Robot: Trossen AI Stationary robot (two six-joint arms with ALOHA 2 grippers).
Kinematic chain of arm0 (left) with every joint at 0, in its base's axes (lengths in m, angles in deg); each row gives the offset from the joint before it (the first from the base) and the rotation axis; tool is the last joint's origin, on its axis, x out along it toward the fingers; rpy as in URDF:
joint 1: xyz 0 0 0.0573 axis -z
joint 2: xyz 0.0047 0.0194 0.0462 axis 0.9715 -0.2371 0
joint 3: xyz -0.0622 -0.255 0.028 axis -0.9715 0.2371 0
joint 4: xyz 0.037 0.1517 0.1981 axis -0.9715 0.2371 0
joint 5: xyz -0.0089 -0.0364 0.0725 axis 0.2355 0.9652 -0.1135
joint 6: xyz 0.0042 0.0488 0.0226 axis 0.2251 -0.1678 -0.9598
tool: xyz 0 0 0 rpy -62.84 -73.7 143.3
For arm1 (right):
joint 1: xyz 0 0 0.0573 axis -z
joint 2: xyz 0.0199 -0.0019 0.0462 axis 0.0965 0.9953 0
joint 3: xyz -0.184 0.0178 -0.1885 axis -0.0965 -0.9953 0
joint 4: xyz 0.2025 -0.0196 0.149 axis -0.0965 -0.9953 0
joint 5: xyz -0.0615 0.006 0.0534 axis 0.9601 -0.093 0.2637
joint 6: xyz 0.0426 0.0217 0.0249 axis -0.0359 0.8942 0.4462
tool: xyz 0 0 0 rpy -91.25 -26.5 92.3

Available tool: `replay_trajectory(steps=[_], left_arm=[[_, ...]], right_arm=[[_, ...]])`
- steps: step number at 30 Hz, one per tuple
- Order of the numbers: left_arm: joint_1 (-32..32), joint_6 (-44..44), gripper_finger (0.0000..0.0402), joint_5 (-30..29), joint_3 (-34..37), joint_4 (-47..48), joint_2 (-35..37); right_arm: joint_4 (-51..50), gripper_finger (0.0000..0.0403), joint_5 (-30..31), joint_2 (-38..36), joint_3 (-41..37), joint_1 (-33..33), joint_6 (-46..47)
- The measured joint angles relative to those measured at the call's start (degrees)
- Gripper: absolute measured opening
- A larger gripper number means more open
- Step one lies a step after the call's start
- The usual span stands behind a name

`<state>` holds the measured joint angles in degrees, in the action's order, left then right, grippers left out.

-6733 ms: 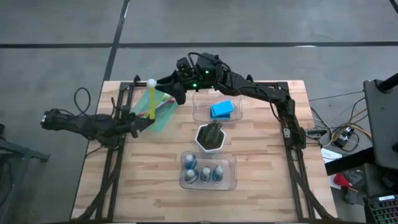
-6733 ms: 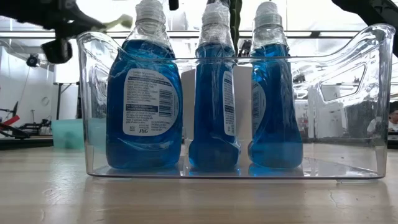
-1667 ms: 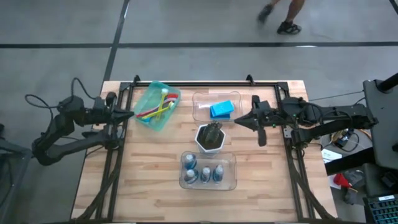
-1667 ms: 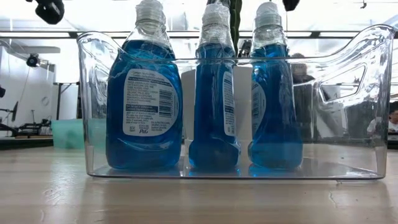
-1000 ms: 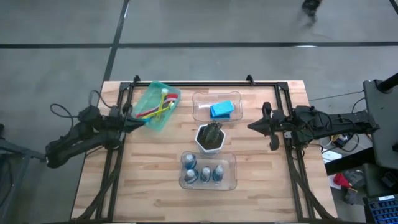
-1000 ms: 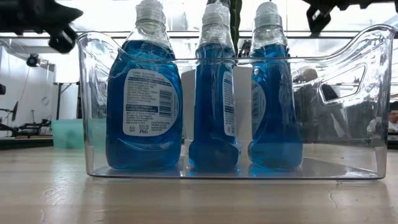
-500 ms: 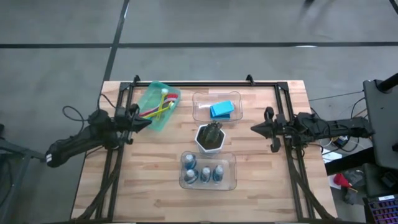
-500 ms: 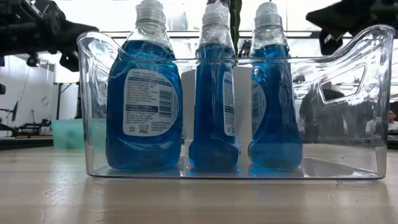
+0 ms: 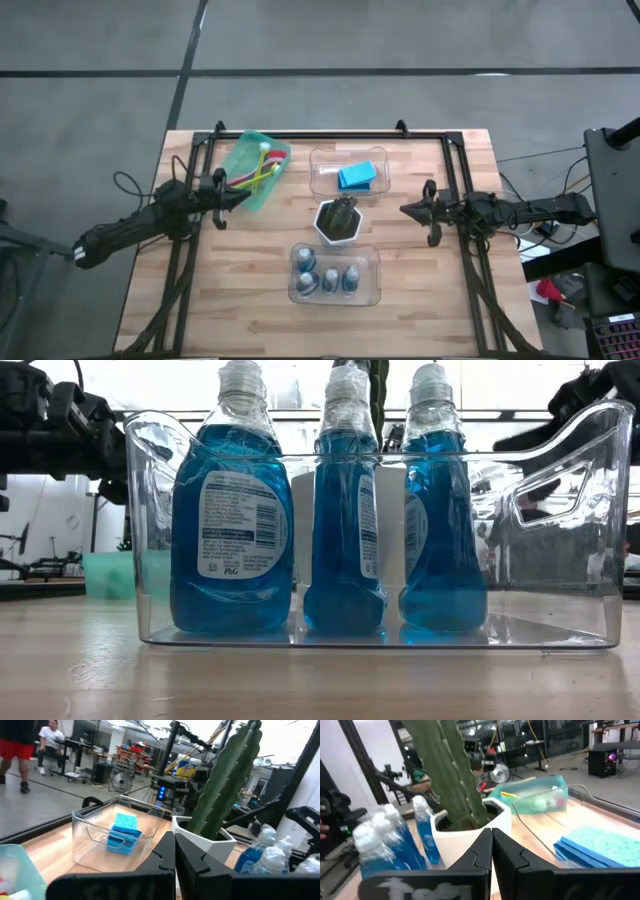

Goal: Pick & Place Kitchen Sink Supplies
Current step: Return to Home Position

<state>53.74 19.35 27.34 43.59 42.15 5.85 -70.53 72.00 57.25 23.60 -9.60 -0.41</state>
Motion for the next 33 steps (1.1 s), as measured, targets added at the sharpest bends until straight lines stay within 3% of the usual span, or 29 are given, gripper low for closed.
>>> replay_trajectory(steps=[14,33], left_arm=[[0.00,4.54,0.0000,-0.24,0.04,0.76,-0.92],[0.00,7.13,0.0000,-0.03,0.11,1.15,-1.14]], right_arm=[[-10.21,0.0009,1.12,-0.94,0.00,-0.05,-3.90],[-10.13,0.0009,0.94,-0.26,0.00,-0.05,-3.67]])
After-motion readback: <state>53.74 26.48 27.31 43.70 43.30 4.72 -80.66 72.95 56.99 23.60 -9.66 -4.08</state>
